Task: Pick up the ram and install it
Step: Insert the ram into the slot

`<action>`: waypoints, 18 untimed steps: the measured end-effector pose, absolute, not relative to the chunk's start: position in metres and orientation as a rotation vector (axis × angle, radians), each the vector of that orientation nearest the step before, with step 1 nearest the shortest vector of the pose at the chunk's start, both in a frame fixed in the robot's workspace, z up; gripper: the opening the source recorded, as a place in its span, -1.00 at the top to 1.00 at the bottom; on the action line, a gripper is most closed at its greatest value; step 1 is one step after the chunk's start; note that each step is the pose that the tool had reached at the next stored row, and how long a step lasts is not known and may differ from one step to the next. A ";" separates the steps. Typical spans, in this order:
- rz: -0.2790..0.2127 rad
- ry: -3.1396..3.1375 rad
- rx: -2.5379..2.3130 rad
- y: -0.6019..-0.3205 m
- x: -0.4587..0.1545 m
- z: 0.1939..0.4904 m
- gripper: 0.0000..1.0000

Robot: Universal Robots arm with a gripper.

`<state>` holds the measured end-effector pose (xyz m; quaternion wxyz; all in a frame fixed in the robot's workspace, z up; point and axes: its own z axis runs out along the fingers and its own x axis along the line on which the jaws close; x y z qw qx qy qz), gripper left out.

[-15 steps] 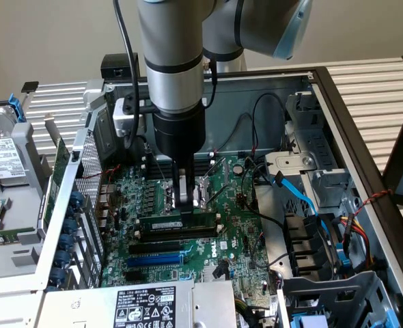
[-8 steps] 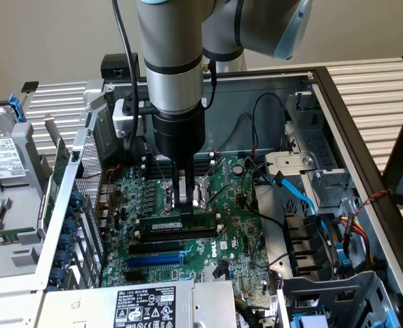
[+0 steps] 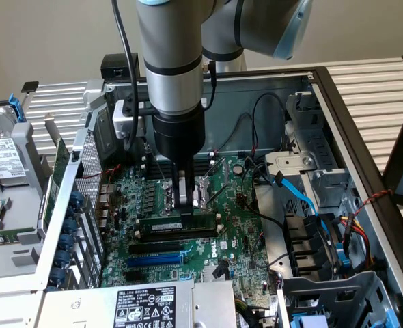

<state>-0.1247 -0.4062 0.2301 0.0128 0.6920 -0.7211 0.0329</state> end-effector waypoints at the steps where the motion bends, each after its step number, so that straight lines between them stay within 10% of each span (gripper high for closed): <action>1: 0.103 -2.247 2.156 -0.406 -0.125 0.230 0.75; 18: 0.060 -2.223 2.136 -0.406 -0.125 0.225 0.58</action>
